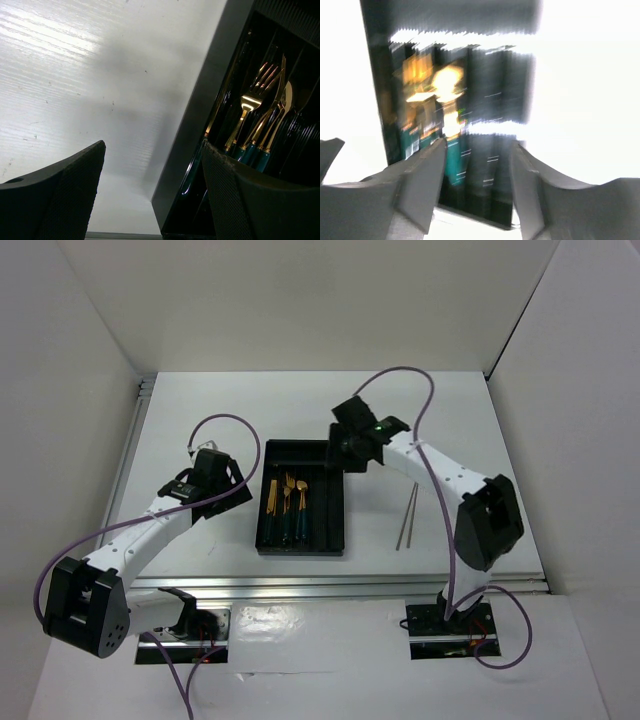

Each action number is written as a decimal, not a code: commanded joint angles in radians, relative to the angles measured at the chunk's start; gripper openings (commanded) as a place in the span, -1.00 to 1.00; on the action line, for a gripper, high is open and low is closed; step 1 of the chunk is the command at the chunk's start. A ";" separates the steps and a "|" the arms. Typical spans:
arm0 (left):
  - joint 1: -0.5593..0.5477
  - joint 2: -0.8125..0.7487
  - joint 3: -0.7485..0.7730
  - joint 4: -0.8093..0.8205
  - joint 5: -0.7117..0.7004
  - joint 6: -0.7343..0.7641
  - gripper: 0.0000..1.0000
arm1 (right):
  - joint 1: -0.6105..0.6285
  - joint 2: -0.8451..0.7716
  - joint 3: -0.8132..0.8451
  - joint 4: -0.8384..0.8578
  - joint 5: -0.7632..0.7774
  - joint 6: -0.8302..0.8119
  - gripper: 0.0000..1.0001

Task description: Sort the eating utensils into containers

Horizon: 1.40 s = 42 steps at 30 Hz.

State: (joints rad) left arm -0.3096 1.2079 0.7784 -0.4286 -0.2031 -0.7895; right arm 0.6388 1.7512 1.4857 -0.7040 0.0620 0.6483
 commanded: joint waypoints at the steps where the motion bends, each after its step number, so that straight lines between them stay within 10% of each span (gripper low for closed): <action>1: 0.006 -0.004 -0.013 0.034 0.018 0.007 0.67 | -0.096 -0.097 -0.093 -0.101 0.136 -0.016 0.16; 17: 0.006 -0.004 0.005 0.044 0.036 0.016 0.67 | -0.238 -0.183 -0.458 -0.092 0.145 0.097 -0.23; 42: 0.006 0.022 -0.005 0.143 0.246 0.110 0.67 | -0.315 -0.211 -0.624 0.043 0.076 0.050 -0.23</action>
State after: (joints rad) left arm -0.3096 1.2259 0.7776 -0.3260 -0.0044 -0.7067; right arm 0.3271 1.5360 0.8692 -0.6983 0.1356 0.7124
